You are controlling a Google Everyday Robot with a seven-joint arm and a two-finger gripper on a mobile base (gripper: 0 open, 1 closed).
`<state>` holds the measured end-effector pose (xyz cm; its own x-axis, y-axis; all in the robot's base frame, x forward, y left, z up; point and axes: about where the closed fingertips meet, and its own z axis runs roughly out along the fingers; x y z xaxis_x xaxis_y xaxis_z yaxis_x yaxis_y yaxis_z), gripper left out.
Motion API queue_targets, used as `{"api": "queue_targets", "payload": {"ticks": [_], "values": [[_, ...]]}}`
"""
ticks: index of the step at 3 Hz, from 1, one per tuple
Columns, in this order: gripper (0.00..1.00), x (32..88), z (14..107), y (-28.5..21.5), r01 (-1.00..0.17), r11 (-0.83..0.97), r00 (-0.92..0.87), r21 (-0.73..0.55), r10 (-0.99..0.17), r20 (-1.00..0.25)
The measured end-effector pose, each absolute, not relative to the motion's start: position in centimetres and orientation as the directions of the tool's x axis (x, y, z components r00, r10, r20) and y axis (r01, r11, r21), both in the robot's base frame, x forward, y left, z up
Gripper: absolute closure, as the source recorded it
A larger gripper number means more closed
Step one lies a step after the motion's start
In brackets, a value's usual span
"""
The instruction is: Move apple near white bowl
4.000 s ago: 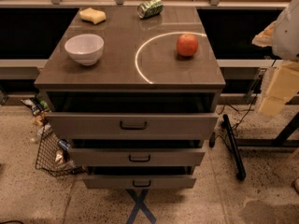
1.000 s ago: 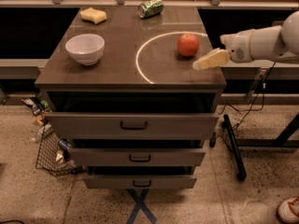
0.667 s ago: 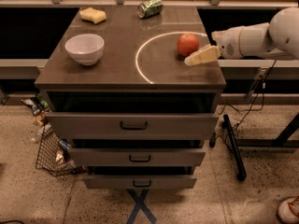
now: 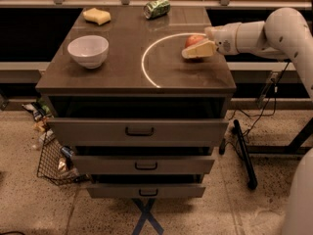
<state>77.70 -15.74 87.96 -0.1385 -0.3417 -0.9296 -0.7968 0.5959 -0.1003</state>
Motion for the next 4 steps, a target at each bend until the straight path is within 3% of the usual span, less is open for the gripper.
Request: {"api": "queue_targets", "payload": {"ticks": [3, 4], "values": [[0.87, 78.3, 86.8, -15.1, -0.847, 0.517, -0.074, -0.121, -0.341, -0.937], [0.85, 78.0, 86.7, -14.8, -0.861, 0.491, -0.055, -0.132, -0.349, -0.936]]}}
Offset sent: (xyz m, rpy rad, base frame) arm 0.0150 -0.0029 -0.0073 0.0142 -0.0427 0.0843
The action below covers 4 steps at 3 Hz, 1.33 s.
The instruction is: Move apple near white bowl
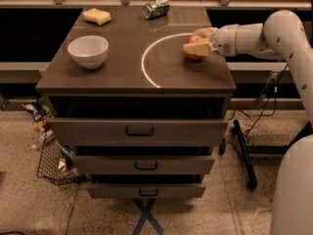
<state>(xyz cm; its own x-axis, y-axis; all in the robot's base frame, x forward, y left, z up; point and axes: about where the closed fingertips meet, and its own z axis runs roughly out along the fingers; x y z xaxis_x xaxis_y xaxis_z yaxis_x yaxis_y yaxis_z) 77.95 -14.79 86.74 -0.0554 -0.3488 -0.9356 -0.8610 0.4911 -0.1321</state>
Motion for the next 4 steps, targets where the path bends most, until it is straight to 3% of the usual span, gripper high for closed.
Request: {"api": "queue_targets", "payload": {"ticks": [3, 4], "values": [[0.15, 77.95, 86.88, -14.79, -0.861, 0.491, -0.055, -0.132, -0.349, -0.936], [0.0, 77.94, 86.88, -14.79, -0.861, 0.491, -0.055, -0.132, -0.349, -0.936]]}}
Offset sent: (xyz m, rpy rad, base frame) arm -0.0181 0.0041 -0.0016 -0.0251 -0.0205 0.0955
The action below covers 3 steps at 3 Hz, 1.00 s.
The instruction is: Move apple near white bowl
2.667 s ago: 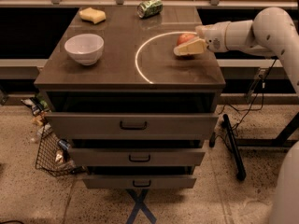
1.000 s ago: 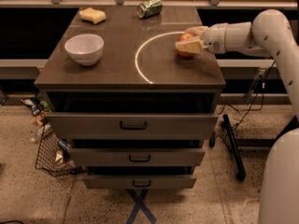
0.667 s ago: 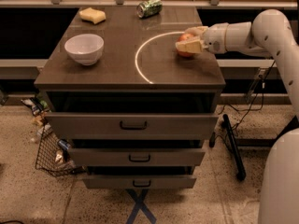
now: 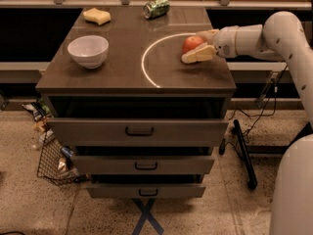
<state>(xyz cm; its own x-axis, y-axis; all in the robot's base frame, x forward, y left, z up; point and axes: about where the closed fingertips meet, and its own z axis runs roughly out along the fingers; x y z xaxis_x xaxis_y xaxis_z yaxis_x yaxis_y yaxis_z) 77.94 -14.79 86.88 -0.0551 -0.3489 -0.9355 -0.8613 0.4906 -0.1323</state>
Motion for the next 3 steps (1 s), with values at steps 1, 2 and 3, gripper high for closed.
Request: {"api": "queue_targets", "payload": {"ticks": [1, 2, 3], "values": [[0.0, 77.28, 87.05, -14.49, -0.879, 0.455, -0.017, -0.147, -0.337, -0.941], [0.11, 76.8, 87.14, -14.32, -0.889, 0.431, 0.008, -0.155, -0.323, -0.946], [0.35, 76.53, 87.11, -14.14, -0.895, 0.416, 0.025, -0.16, -0.31, -0.95]]}}
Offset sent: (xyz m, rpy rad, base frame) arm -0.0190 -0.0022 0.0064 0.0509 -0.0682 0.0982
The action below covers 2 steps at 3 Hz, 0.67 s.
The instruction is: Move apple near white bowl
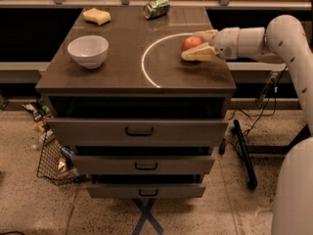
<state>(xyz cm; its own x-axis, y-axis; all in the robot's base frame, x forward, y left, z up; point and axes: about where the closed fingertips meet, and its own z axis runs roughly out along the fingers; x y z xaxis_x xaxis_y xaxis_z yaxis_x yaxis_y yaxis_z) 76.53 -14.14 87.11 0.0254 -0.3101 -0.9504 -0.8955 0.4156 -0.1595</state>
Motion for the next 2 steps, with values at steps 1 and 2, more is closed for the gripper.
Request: {"api": "queue_targets", "payload": {"ticks": [1, 2], "values": [[0.58, 76.37, 86.99, -13.88, -0.902, 0.401, 0.039, -0.164, -0.302, -0.953], [0.82, 76.22, 87.22, -13.46, -0.908, 0.388, 0.045, -0.158, -0.284, -0.958]]}}
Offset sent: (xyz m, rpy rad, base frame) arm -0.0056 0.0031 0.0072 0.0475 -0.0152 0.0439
